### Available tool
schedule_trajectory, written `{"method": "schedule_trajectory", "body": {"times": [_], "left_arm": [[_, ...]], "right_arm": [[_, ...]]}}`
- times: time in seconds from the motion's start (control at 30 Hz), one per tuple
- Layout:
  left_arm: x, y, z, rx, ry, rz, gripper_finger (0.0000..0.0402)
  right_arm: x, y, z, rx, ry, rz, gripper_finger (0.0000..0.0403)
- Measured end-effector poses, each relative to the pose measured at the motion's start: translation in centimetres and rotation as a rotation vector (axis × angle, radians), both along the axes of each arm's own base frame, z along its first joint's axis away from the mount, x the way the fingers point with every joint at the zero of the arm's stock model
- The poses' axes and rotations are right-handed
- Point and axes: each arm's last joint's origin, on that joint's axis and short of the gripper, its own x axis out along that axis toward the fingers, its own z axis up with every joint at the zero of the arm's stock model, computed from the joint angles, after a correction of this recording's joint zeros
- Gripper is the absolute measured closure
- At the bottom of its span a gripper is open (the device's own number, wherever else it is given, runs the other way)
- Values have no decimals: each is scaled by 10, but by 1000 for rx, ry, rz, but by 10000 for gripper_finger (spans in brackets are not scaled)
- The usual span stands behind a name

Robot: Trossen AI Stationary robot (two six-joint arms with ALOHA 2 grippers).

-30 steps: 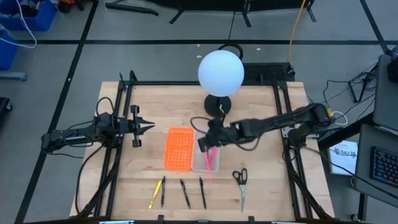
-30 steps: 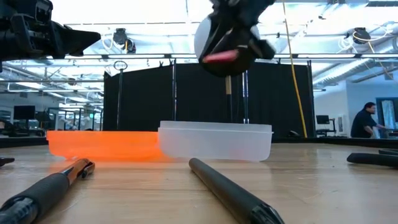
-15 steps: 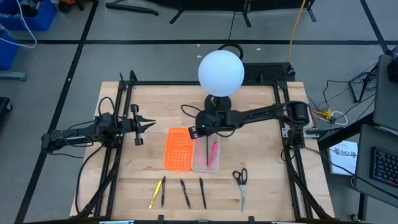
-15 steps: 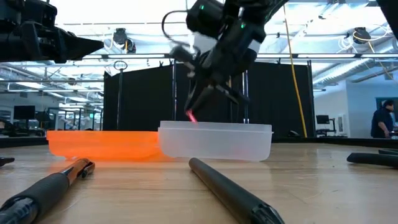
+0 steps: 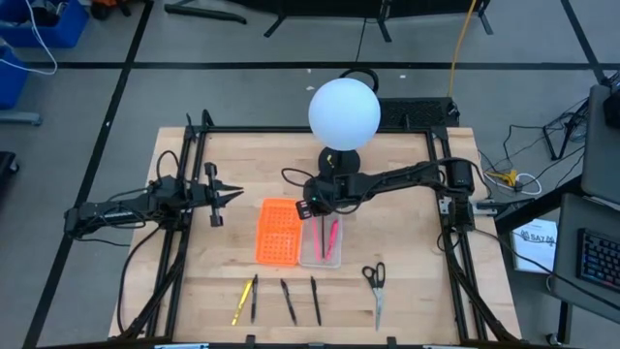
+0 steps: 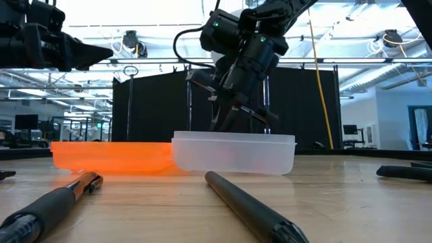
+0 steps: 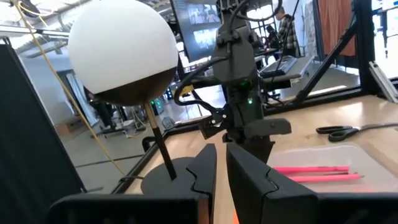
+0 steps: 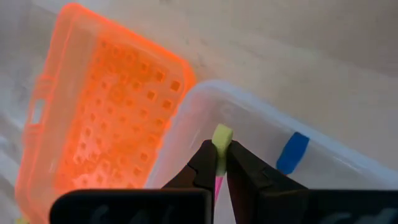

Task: Pick & place school supplies into a supply box
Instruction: Put the pink pencil into the supply box

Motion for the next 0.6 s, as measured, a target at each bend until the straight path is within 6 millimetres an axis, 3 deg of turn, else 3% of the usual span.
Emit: {"method": "schedule_trajectory", "body": {"times": [0.6], "left_arm": [[0, -3, 5, -1, -53, -111, 355]], "right_arm": [[-7, 6, -11, -107, 130, 27, 390]]}}
